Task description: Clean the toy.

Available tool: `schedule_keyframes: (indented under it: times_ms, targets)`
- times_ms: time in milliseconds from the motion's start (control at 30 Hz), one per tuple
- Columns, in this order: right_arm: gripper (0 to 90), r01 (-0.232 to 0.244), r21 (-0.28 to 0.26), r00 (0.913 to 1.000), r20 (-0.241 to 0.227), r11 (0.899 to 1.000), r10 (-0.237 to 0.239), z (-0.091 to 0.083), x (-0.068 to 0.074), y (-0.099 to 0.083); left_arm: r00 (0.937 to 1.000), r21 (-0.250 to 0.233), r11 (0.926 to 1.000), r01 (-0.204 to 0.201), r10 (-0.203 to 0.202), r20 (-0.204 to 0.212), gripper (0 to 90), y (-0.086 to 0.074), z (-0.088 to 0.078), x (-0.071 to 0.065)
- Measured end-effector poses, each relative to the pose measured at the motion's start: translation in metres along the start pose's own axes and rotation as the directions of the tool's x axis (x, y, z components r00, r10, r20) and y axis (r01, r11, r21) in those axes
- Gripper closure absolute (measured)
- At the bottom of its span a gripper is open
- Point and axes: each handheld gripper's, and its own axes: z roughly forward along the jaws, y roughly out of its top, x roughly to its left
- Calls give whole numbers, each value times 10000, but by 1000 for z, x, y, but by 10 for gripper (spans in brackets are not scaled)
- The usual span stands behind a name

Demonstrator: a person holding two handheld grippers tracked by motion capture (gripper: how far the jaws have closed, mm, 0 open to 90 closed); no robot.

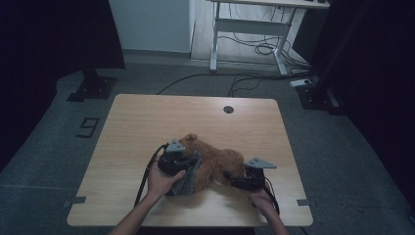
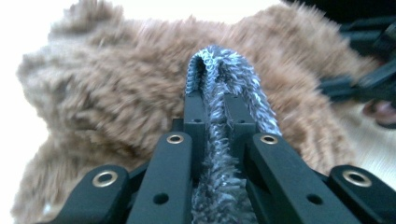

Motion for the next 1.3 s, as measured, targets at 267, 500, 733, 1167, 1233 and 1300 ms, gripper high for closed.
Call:
schedule_keyframes:
  times_ms: [267,500,733,1167,1233,1300]
  targets:
    - [374,813,-298,9962,339,9962,-803,11,5,6,9907,-166,9912,-1311,1316,350,817,71,29,-51]
    - [399,1227,-436,9917,442,9915,-1208,7,5,2,9906,1129,9845,-1340,1298,436,814,64,94,-64]
    - [405,1300,-609,9912,337,9896,-1282,7,3,-1,9983,717,9969,-324,357,-458,816,45,57,-20]
    - [402,1236,-680,9921,291,9900,-1219,6,3,-2,9918,-218,9976,657,-677,-1080,818,-6,-19,36]
    - [402,1192,-672,9927,274,9906,-1176,6,2,-2,9877,-166,9966,806,-821,-1330,818,-15,-26,44]
    - [402,1096,-673,9939,228,9917,-1083,6,1,-2,9812,141,9957,915,-878,-1721,819,-24,-29,53]
